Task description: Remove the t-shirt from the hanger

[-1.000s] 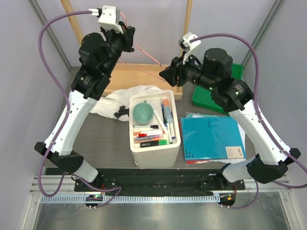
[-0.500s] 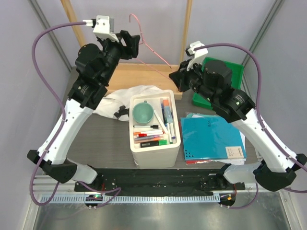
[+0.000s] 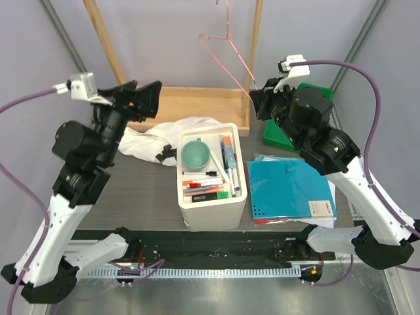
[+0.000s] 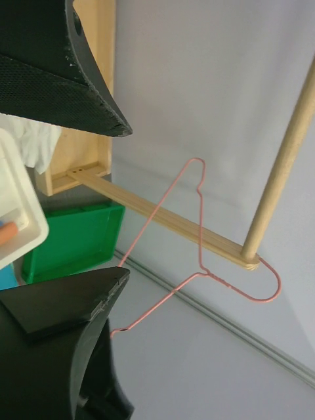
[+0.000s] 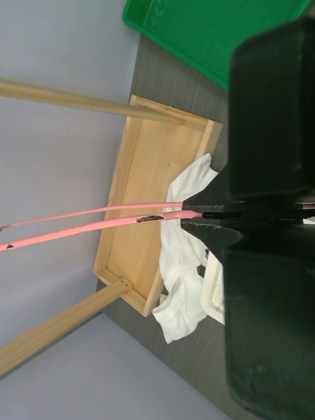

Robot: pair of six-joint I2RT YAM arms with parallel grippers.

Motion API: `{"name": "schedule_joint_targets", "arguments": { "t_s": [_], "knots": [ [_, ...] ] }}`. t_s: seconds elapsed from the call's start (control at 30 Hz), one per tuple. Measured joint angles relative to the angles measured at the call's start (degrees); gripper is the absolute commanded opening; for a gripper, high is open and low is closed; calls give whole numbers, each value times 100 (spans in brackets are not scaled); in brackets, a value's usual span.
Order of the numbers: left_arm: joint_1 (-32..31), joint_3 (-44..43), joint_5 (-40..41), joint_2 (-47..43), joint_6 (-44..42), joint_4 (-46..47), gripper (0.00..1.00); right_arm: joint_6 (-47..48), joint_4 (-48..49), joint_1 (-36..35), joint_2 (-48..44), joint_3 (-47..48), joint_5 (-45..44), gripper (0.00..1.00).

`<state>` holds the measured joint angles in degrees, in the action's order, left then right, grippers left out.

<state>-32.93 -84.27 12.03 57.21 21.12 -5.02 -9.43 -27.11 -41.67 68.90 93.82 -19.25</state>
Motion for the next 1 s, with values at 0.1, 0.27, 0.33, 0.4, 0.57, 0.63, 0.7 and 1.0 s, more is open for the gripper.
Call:
{"name": "schedule_joint_targets", "arguments": {
  "t_s": [0.1,0.27,0.33,0.4,0.57,0.63,0.7,1.0],
  "knots": [
    [0,831,72,-859,326,-186,80,-116,28,0,129,37,-304,1],
    [0,1700,79,-2085,957,-798,79,-444,96,0,896,774,-516,1],
    [0,1818,28,-2404,1154,-1099,78,-614,111,4,1320,1252,-597,1],
    [0,1829,-22,-2590,1318,-1440,77,-846,107,20,1746,1784,-682,1],
    [0,1838,-181,-2889,1705,-2319,76,-1759,11,149,2393,2577,-857,1],
    [0,1908,-225,-3086,1882,-2562,76,-2186,-46,238,2468,2621,-885,1],
    [0,1991,-247,-3351,2039,-2730,75,-2673,-133,365,2553,2677,-868,1],
    [0,1838,-225,-3897,2343,-3141,75,-4214,-197,682,3235,2977,-186,1]
  ]
}}
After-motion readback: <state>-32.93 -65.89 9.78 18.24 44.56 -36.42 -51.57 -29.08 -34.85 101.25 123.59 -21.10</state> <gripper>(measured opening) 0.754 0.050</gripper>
